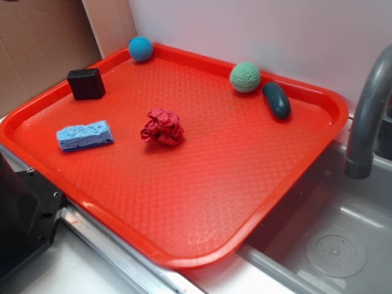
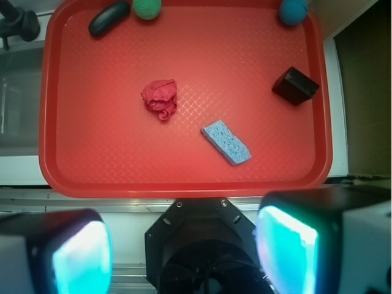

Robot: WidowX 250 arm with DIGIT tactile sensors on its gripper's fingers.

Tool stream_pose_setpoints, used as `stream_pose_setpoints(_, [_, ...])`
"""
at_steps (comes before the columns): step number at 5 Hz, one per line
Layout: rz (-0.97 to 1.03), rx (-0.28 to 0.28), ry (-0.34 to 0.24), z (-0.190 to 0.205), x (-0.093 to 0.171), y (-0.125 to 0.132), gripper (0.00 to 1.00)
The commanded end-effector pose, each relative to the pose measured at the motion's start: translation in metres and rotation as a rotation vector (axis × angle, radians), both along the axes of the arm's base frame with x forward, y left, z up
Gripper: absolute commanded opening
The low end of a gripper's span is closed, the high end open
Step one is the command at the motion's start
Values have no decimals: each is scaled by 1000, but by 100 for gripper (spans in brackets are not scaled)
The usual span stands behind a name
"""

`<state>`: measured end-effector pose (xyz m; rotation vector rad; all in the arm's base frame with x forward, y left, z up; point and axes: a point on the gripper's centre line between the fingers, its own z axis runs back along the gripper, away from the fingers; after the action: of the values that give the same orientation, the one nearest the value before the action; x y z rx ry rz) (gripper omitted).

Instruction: Grab the black box.

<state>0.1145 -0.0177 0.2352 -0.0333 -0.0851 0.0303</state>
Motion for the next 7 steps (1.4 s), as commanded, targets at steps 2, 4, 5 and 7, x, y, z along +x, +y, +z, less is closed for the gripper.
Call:
stream_pose_setpoints(2, [-95, -11, 26, -9, 0, 16, 100])
stream_pose_setpoints(4, [-38, -2, 87, -12, 1, 20, 100])
stream_pose_setpoints(5, [-38, -2, 87, -12, 1, 20, 100])
stream_pose_setpoints(7, [63, 90, 25, -33, 49, 69, 100])
